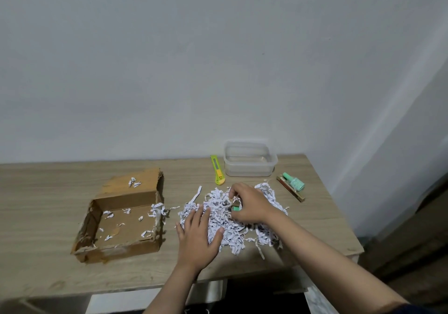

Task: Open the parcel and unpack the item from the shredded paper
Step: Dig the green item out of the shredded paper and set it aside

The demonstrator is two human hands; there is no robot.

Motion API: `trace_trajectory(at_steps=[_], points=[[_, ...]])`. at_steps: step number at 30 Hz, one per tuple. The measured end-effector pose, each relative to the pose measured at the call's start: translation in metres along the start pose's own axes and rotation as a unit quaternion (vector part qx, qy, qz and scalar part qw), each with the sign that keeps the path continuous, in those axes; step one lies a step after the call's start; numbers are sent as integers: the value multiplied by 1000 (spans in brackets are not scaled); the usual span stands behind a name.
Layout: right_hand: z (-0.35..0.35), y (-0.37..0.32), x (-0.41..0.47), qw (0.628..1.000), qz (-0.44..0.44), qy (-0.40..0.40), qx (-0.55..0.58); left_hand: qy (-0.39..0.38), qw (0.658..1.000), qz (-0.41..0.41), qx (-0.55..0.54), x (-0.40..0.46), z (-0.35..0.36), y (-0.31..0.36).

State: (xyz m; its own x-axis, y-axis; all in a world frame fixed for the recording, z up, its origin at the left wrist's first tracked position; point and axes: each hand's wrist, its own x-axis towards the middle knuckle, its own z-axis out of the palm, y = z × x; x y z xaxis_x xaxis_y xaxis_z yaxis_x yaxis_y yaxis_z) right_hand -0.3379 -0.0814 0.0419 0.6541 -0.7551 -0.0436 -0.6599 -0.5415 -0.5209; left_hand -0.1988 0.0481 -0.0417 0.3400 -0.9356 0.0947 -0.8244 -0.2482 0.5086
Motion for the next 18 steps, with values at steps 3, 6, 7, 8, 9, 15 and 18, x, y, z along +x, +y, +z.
trace_trajectory(at_steps=[3, 6, 7, 8, 9, 15, 18], points=[[0, 0, -2, 1000, -4, -5, 29, 7, 1000, 8, -16, -1, -1, 1], [2, 1, -3, 999, -11, -9, 40, 35, 996, 10, -80, -4, -5, 1], [2, 1, -3, 999, -12, -9, 45, 53, 993, 6, -103, -5, -8, 2], [3, 2, -3, 999, -12, -10, 50, 71, 990, -1, -121, -5, -10, 3], [4, 3, -3, 998, -13, -9, 54, 86, 987, -8, -136, -4, -13, 6], [9, 6, -5, 996, -17, 15, 88, 39, 963, 2, -266, 22, -23, 32], [12, 9, -6, 994, -21, 27, 101, 22, 952, -42, -301, 32, -27, 46]])
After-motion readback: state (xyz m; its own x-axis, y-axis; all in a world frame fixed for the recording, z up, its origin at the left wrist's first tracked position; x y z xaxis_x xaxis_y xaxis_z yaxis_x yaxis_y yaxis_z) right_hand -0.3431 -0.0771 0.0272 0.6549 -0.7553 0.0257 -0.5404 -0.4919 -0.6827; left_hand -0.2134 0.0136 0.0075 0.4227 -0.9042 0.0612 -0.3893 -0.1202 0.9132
